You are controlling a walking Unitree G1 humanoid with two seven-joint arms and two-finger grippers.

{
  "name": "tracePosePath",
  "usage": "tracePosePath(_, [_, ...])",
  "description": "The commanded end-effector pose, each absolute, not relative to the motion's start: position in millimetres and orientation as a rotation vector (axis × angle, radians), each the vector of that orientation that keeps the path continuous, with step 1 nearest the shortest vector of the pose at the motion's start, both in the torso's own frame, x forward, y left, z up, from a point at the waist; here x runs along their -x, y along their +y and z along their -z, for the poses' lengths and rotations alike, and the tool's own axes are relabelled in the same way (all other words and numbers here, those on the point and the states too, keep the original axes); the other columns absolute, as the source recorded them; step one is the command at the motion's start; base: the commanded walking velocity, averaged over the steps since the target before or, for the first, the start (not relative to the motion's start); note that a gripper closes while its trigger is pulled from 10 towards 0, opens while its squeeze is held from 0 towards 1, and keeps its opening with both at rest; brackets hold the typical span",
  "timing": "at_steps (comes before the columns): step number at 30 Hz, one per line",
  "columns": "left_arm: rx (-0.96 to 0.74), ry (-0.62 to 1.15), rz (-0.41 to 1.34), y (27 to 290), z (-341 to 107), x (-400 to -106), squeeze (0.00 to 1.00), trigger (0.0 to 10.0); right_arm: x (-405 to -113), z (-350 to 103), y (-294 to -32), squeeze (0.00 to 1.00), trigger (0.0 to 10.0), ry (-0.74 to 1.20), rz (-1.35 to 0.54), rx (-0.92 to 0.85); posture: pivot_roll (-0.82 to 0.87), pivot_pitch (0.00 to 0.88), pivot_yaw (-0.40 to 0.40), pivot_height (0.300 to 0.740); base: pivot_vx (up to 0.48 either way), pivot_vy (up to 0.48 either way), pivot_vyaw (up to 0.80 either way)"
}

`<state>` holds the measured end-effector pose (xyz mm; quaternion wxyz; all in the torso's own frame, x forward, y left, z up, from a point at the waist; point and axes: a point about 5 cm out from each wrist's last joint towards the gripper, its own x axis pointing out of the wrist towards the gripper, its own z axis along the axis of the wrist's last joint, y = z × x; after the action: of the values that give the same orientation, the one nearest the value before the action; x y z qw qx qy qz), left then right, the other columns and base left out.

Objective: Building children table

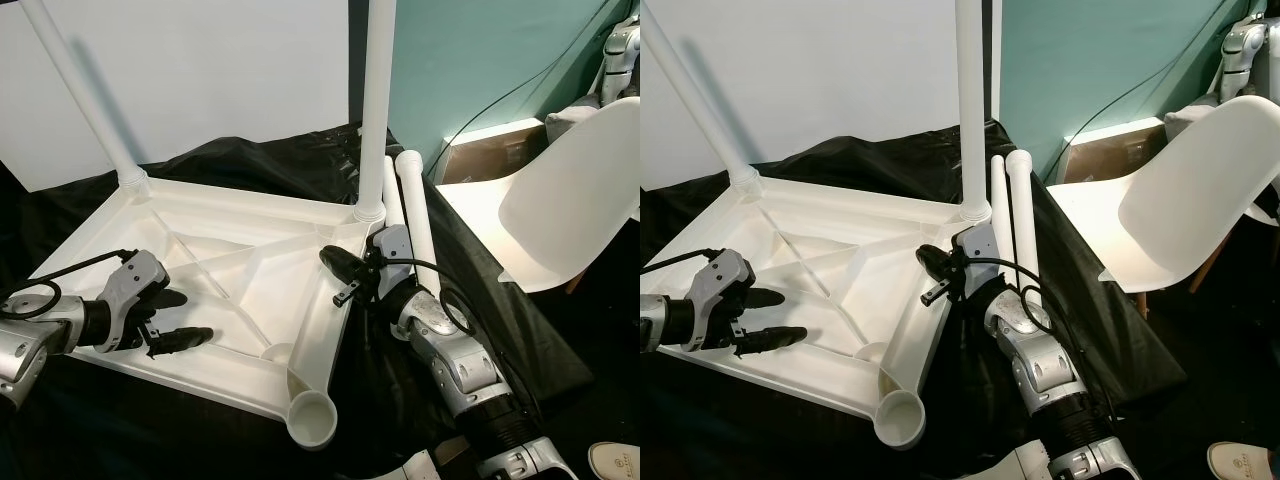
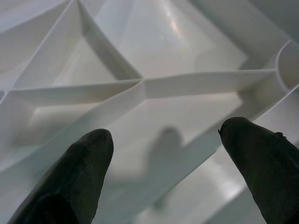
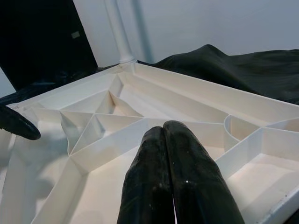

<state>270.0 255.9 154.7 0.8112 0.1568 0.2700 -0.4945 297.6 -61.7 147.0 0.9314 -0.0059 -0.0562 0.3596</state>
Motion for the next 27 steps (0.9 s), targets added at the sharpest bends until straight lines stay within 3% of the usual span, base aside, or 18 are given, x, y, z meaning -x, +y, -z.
tracePosePath(1, [-0.185,0.665,1.562,248.0,-158.3,-243.9,1.0,10.0,-297.6,-145.8,-59.2,0.0,10.0,-0.106,-0.749,0.018,-0.05,0.0,0.061,0.74,0.0,0.0,0.0])
tracePosePath(7, [-0.191,0.641,1.628,234.2,-128.0,-225.5,1.0,10.0,-297.6,-145.7,-59.4,0.0,10.0,-0.107,-0.749,0.023,-0.05,0.0,0.062,0.74,0.0,0.0,0.0])
tracePosePath(15, [-0.255,0.61,1.591,220.5,-107.1,-227.7,1.0,10.0,-297.7,-145.9,-59.5,0.0,10.0,-0.107,-0.752,0.026,-0.05,0.0,0.059,0.74,0.0,0.0,0.0])
tracePosePath(22, [-0.48,0.581,1.445,212.7,-87.2,-246.9,1.0,10.0,-297.8,-146.3,-57.8,0.0,10.0,-0.11,-0.757,0.026,-0.05,0.0,0.059,0.74,0.0,0.0,0.0])
tracePosePath(23, [-0.504,0.597,1.421,212.2,-84.5,-249.8,1.0,8.7,-297.7,-146.5,-57.6,0.0,10.0,-0.11,-0.756,0.025,-0.05,0.0,0.061,0.74,0.0,0.0,0.0])
tracePosePath(25, [-0.515,0.608,1.408,212.1,-83.1,-251.3,1.0,8.7,-297.6,-146.5,-57.6,0.0,10.0,-0.111,-0.756,0.024,-0.05,0.0,0.061,0.74,0.0,0.0,0.0])
tracePosePath(26, [-0.534,0.604,1.375,212.3,-81.6,-255.3,0.99,3.3,-297.5,-146.5,-57.7,0.0,10.0,-0.111,-0.754,0.024,-0.05,0.0,0.061,0.74,0.0,0.0,0.0])
tracePosePath(27, [-0.548,0.598,1.35,212.6,-80.6,-258.4,0.81,0.0,-297.5,-146.4,-57.7,0.0,10.0,-0.111,-0.753,0.023,-0.05,0.0,0.061,0.74,0.0,0.0,0.0])
